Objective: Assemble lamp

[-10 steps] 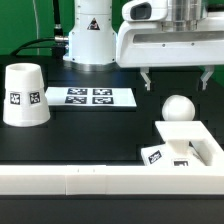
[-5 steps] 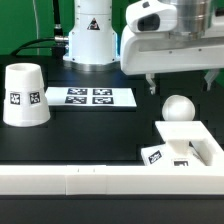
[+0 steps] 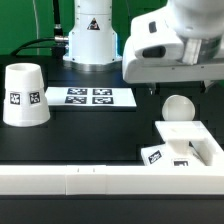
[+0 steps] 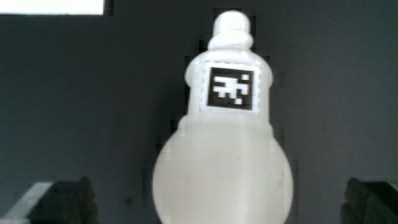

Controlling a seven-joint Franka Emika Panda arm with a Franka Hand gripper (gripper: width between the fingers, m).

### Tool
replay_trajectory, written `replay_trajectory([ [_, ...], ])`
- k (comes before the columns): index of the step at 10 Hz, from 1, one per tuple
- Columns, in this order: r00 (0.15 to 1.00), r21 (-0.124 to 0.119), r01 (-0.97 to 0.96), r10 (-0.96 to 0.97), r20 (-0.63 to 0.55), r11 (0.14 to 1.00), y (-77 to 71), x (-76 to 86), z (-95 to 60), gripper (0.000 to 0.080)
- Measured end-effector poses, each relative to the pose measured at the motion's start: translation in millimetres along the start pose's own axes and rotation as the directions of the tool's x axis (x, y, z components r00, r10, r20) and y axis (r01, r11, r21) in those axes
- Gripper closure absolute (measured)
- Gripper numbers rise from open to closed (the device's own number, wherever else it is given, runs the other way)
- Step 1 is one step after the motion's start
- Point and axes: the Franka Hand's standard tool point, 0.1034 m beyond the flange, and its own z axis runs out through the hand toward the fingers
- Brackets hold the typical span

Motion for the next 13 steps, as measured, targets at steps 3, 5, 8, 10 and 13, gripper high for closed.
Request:
replay_trajectory([
  [3,0.987,-0.008,0.006,-0.004,0.162,1.0,-2.2,2.0,10.5,0.01],
  [5,0.953,-0.014,0.008,-0.004,0.302,1.0,3.6,-2.3,20.7,0.01],
  [8,0.947,-0.014,0.009,-0.004,0.321,1.0,2.9,4.7,28.3,0.01],
  [10,0.95,-0.014,0.01,-0.005,0.313,1.0,1.9,7.5,31.6,0.01],
  [13,0.952,-0.018,0.014,-0.008,0.307,1.0,-2.2,12.2,41.8,0.01],
])
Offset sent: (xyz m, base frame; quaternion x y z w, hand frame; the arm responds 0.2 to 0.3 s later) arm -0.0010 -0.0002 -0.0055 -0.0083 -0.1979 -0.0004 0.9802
